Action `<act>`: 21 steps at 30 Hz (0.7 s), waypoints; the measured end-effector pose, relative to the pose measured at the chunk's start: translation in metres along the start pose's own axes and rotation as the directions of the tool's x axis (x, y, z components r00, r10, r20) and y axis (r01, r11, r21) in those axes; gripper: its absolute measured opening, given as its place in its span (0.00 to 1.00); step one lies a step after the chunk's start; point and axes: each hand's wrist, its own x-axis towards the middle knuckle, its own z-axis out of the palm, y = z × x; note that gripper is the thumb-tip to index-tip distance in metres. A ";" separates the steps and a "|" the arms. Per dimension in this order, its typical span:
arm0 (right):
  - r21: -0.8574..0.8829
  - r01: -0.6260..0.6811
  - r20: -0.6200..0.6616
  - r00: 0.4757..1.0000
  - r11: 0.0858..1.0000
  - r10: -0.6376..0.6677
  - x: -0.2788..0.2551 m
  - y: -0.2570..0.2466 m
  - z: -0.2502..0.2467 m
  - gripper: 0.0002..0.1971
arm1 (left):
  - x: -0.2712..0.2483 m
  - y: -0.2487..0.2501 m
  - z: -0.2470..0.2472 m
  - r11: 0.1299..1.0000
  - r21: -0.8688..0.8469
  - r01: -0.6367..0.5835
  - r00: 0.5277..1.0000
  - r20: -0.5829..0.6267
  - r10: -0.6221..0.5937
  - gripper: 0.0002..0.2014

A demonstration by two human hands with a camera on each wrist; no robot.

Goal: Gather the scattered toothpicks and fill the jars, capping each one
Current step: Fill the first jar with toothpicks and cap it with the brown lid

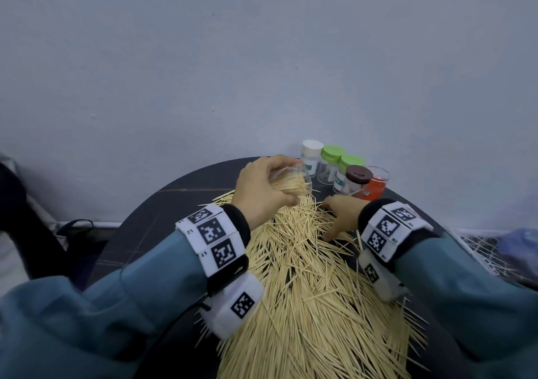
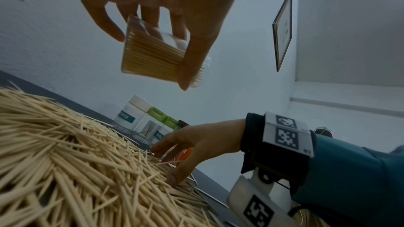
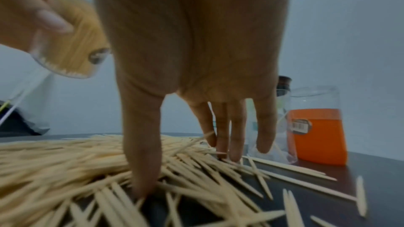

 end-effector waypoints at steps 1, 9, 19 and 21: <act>-0.020 0.000 -0.019 1.000 1.000 0.000 0.000 -0.003 0.001 0.38 | 0.000 0.001 0.000 1.000 -0.006 -0.001 1.000 0.005 0.001 0.32; 0.011 -0.021 -0.064 0.998 1.000 0.021 -0.003 -0.005 0.006 0.26 | -0.001 0.002 -0.001 1.000 0.000 -0.021 1.000 0.023 0.021 0.31; 0.012 -0.074 -0.038 0.996 0.997 0.075 -0.011 -0.016 0.009 0.21 | -0.003 0.002 0.000 1.000 -0.004 -0.019 1.000 0.023 0.019 0.31; 0.011 -0.064 -0.025 0.998 0.998 0.064 -0.012 -0.017 0.008 0.20 | -0.003 0.003 0.001 1.000 -0.006 -0.015 1.000 0.021 0.015 0.31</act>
